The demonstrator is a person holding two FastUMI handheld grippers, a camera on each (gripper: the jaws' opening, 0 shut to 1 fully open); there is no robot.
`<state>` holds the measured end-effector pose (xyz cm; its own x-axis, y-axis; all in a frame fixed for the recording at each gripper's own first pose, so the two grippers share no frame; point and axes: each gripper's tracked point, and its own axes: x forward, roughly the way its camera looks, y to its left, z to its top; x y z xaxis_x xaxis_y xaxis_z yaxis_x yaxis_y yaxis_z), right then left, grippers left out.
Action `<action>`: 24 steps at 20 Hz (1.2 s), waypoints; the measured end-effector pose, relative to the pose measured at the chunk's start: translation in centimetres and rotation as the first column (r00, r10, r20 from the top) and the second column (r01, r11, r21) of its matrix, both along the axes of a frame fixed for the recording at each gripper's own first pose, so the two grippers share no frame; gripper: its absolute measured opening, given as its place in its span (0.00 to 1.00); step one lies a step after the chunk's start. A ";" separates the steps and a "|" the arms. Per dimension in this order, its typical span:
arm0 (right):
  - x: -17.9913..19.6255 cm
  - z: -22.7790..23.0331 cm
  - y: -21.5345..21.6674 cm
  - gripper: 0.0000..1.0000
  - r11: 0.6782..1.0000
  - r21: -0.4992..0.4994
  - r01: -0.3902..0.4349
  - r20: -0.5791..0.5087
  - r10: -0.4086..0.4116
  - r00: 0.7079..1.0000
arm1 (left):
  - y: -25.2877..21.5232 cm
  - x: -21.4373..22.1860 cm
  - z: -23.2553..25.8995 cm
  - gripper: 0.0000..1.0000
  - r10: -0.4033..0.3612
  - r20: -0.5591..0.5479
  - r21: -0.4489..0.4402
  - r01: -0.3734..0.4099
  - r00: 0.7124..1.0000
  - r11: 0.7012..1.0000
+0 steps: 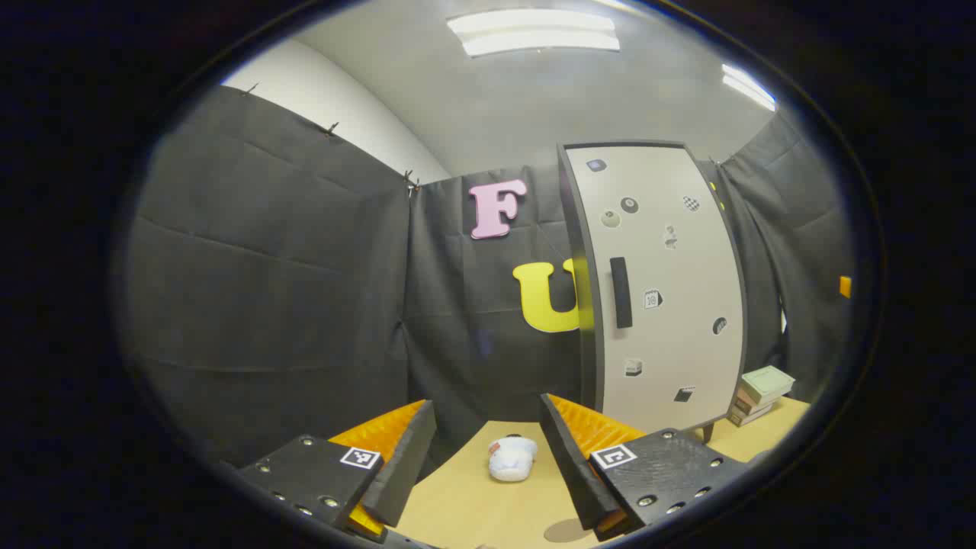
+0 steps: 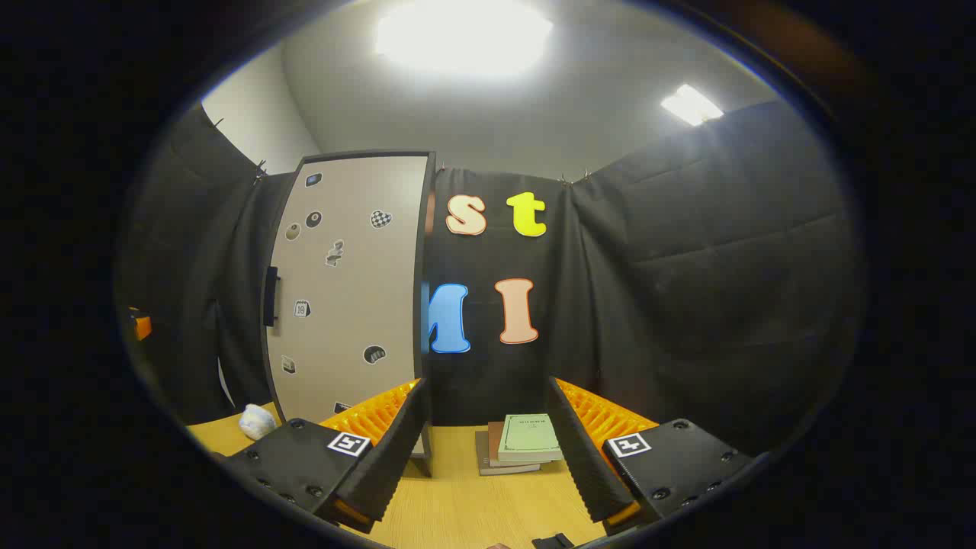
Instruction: Open the cabinet door with the right hand, grasp the bottle in the cabinet with the left hand and place it on the coaster, then close the cabinet door with the right hand.
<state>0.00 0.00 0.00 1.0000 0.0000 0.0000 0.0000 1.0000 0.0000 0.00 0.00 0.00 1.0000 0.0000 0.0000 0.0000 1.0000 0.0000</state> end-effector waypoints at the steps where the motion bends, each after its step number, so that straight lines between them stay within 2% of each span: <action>1: 0.0 -0.1 0.0 0.97 1.000 0.002 -0.001 -0.002 0.001 1.000 | 0.0 0.0 0.1 0.84 0.000 0.000 0.000 0.000 1.000 1.000; 11: -0.4 -0.5 0.0 0.97 1.000 0.019 -0.001 -0.016 0.001 1.000 | -0.3 -0.6 0.6 0.83 0.002 0.015 0.010 -0.002 1.000 1.000; 12: -0.4 -0.4 0.0 0.97 1.000 0.019 0.000 -0.015 0.000 1.000 | -0.2 -0.6 0.5 0.86 0.003 0.014 0.009 -0.003 1.000 1.000; 14: -0.4 -0.4 -0.1 0.97 1.000 0.017 0.002 -0.014 -0.002 1.000 | -0.2 -0.6 0.5 0.83 0.004 0.013 0.010 -0.004 1.000 1.000; 24: -0.1 -0.5 -0.8 0.97 1.000 0.023 0.004 -0.014 -0.004 1.000 | -0.6 -0.9 0.9 0.83 0.001 0.018 0.016 -0.002 1.000 1.000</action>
